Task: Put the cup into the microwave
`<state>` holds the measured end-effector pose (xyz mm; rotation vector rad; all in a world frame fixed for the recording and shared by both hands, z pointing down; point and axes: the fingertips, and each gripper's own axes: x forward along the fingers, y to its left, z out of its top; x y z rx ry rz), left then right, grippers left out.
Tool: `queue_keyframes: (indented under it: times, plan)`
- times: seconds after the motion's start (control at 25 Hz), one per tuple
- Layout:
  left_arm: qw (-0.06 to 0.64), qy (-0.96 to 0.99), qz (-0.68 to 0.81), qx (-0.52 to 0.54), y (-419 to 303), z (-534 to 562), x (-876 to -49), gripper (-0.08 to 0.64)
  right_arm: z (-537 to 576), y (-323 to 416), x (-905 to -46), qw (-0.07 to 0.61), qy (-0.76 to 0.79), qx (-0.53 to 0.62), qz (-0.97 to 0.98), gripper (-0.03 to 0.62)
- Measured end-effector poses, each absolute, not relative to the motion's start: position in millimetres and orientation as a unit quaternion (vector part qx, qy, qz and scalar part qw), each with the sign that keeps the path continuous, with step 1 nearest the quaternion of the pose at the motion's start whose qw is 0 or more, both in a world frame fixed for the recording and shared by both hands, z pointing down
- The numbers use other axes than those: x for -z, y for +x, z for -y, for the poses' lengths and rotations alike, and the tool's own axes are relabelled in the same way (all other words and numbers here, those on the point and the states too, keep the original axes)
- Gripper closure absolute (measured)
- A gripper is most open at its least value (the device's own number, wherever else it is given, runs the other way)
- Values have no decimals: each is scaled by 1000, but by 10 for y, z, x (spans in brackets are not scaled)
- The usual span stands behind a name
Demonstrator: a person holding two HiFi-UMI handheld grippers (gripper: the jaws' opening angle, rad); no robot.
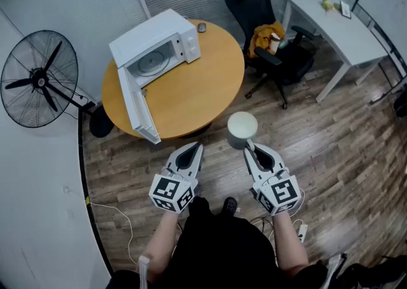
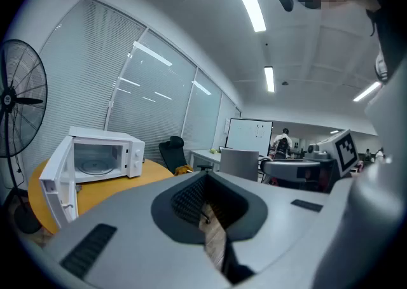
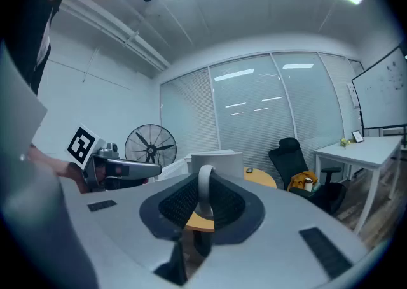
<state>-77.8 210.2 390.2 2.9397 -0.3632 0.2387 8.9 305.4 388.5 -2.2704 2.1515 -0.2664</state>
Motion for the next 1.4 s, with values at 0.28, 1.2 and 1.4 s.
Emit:
queue_keyframes:
  times: [0.28,1.2,1.4]
  plan:
    - [85,986,123,-76,-841,-2227,-3876,565,-3111,41,-3814,0,-726,90,-681,537]
    - [94,983,138,-76,-943,-2054,-3942,564,-2941,44,-3908,15,-710,80,-699,543]
    - [89,985,126,-75,-785,-1756,-3927,565,-2627,95,-3842,18,-707,74,-704,543]
